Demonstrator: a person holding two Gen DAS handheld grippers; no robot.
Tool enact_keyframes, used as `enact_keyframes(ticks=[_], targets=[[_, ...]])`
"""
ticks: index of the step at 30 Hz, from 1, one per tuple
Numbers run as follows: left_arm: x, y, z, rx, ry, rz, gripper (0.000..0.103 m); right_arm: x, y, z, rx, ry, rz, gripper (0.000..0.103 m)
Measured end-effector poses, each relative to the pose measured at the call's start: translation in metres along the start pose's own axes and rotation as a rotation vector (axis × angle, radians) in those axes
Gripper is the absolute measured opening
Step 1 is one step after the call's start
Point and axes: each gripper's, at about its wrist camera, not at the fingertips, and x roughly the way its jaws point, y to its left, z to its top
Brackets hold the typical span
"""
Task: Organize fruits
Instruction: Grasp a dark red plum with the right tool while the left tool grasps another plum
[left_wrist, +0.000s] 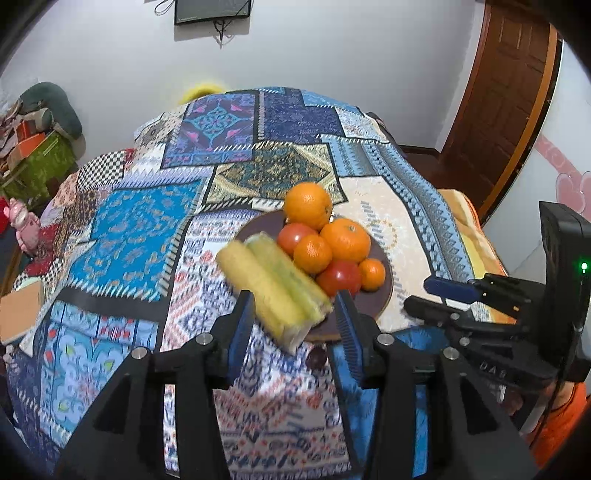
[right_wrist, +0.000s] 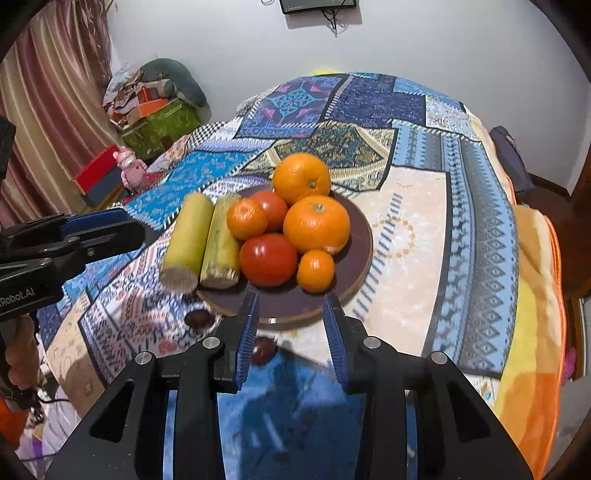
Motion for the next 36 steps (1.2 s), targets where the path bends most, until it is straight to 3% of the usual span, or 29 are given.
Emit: enact_keyframes(ticks=[9, 16, 23, 31, 33, 34, 36], targets=[[0.011, -0.004, -0.040, 0.018, 0.086, -0.035, 0.045, 0.009, 0.011, -0.022, 0.001, 0.054, 0.005, 0.033], [0.035, -0.012, -0.049, 0.038, 0.139, -0.067, 0.044, 0.020, 0.016, -0.031, -0.010, 0.087, 0.017, 0.033], [0.058, -0.016, -0.048, 0.053, 0.179, -0.072, 0.035, 0.029, 0.019, -0.035, -0.018, 0.106, 0.036, 0.033], [0.073, -0.016, -0.045, 0.054, 0.194, -0.071, 0.031, 0.042, 0.022, -0.034, -0.026, 0.122, 0.048, 0.033], [0.075, -0.017, -0.045, 0.057, 0.195, -0.078, 0.023, 0.044, 0.022, -0.033, -0.027, 0.118, 0.048, 0.031], [0.077, -0.017, -0.044, 0.061, 0.200, -0.082, 0.018, 0.045, 0.023, -0.033, -0.032, 0.115, 0.042, 0.025], [0.079, -0.018, -0.045, 0.061, 0.197, -0.082, 0.017, 0.047, 0.024, -0.034, -0.041, 0.113, 0.038, 0.023]])
